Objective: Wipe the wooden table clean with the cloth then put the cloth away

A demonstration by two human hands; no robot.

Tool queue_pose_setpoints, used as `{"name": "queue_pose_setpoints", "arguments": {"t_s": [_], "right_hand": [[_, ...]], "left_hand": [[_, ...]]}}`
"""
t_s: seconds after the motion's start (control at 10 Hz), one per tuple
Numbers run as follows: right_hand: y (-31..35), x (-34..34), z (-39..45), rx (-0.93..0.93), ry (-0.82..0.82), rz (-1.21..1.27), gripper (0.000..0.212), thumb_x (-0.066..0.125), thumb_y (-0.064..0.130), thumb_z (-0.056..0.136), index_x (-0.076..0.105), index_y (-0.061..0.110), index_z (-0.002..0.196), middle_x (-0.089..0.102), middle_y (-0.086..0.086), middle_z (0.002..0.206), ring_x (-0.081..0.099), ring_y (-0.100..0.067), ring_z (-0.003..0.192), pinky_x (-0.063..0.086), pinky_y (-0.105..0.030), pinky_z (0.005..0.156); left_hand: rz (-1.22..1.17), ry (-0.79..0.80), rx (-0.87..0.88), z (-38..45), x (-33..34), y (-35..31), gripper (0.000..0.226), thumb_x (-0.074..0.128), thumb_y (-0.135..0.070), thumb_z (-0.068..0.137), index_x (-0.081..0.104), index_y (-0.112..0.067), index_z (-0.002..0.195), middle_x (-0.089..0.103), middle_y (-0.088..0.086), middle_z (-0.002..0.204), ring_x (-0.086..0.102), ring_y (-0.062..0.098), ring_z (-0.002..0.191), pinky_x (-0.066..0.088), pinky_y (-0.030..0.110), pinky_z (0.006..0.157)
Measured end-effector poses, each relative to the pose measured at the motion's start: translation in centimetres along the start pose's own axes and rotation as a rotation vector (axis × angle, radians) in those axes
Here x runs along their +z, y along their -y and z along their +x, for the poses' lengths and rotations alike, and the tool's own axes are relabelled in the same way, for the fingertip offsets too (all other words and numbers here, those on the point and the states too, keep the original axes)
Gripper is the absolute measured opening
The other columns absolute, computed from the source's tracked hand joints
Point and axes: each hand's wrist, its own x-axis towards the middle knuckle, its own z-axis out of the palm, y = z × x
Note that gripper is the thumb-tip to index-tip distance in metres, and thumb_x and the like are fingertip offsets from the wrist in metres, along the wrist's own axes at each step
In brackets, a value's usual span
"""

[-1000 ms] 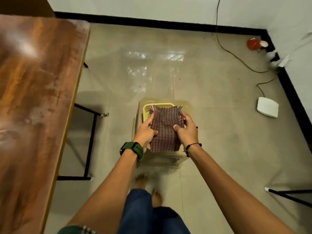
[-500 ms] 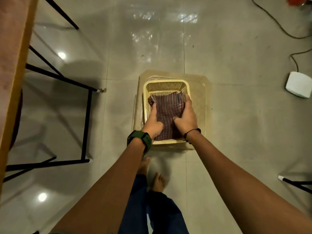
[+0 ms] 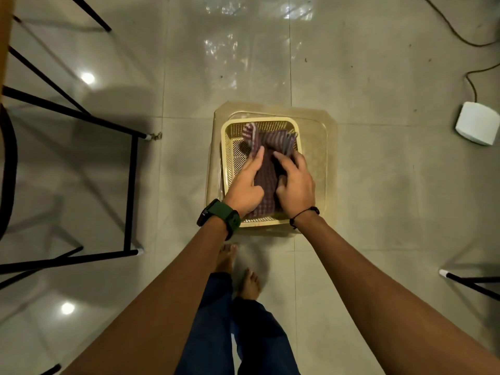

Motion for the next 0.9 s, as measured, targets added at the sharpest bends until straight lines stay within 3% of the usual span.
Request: {"name": "queue_pose_setpoints", "arguments": {"t_s": [0.1,0.2,0.3,0.4,0.5,0.6,0.7,0.8,0.9], "right_hand": [[0.2,0.0,-0.4,-0.011,0.046,-0.057,0.055,0.047,-0.001,0.089,0.041,0.015,0.142,0.025,-0.012,0.153,0.044,-0.032,0.128,0.043,-0.04,0.099],[0.2,0.4,-0.1,0.044,0.297,-0.185,0.063,0.048,0.005,0.09,0.026,0.019,0.148,0.008,-0.013,0.157,0.046,-0.036,0.125,0.044,-0.04,0.096],[0.4,0.7,0.2,0.114,0.416,-0.312,0.063,0.051,0.01,0.09,0.025,0.019,0.147,0.002,-0.017,0.157,0.05,-0.039,0.117,0.044,-0.039,0.093],[0.7,0.8,0.2,0.112,0.411,-0.375,0.057,0.052,0.009,0.091,0.032,0.018,0.143,-0.004,-0.018,0.157,0.051,-0.04,0.115,0.047,-0.041,0.092],[1.6,0.4,-0.4,0.078,0.393,-0.423,0.049,0.052,0.011,0.092,0.037,0.015,0.139,-0.01,-0.017,0.157,0.037,-0.039,0.127,0.042,-0.043,0.097],[2.0,-0.2,-1.4,0.006,0.348,-0.484,0.047,0.05,0.014,0.094,0.036,0.012,0.139,-0.011,-0.015,0.157,0.012,-0.037,0.141,0.029,-0.043,0.11],[2.1,-0.9,-2.8,-0.065,0.429,-0.572,0.054,0.05,0.023,0.094,0.031,0.013,0.144,-0.008,-0.014,0.158,-0.004,-0.035,0.145,0.011,-0.043,0.116],[2.9,-2.4,-3.7,-0.026,0.432,-0.507,0.048,0.05,0.025,0.094,0.04,0.011,0.138,-0.001,-0.016,0.158,-0.002,-0.033,0.145,0.011,-0.042,0.118],[5.1,-4.6,-4.2,-0.085,0.434,-0.515,0.039,0.044,0.029,0.096,0.051,0.006,0.128,0.018,-0.021,0.154,0.01,-0.033,0.144,0.012,-0.04,0.118]], "left_hand": [[-0.124,-0.01,-0.028,-0.3,-0.2,0.4,0.081,0.032,0.022,0.081,0.019,-0.025,0.146,0.015,-0.001,0.154,0.023,0.016,0.138,0.036,0.034,0.107],[-0.005,-0.108,-0.173,0.0,-0.4,1.0,0.067,0.033,0.013,0.085,0.029,-0.021,0.143,0.024,0.004,0.15,0.037,0.024,0.129,0.045,0.039,0.099],[0.276,-0.109,-0.271,-0.1,-0.2,-0.1,0.06,0.036,0.004,0.087,0.03,-0.016,0.143,0.021,0.007,0.15,0.041,0.029,0.123,0.048,0.036,0.091],[0.439,-0.073,-0.309,-0.5,0.6,-1.1,0.063,0.04,0.002,0.087,0.022,-0.013,0.145,-0.003,0.011,0.156,0.029,0.032,0.135,0.045,0.03,0.091],[0.623,-0.064,-0.233,-1.1,1.0,-1.4,0.063,0.046,-0.001,0.086,0.023,-0.007,0.144,-0.011,0.014,0.155,0.013,0.032,0.141,0.025,0.035,0.112],[0.813,0.03,-0.183,-2.3,1.0,-1.9,0.056,0.049,-0.007,0.085,0.032,-0.002,0.138,0.004,0.02,0.153,0.009,0.033,0.141,0.018,0.041,0.114],[0.907,0.066,-0.218,-4.4,0.7,-2.9,0.047,0.049,-0.013,0.086,0.04,-0.002,0.131,0.018,0.018,0.149,0.015,0.033,0.138,0.023,0.045,0.111],[0.954,-0.019,-0.147,-6.3,-1.1,-4.5,0.047,0.049,-0.017,0.087,0.04,-0.002,0.13,0.019,0.016,0.149,0.014,0.029,0.139,0.02,0.043,0.111],[0.935,-0.093,-0.09,-9.5,-3.9,-7.9,0.055,0.047,-0.017,0.089,0.03,-0.004,0.139,0.008,0.014,0.155,0.004,0.027,0.143,0.009,0.041,0.114]]}}
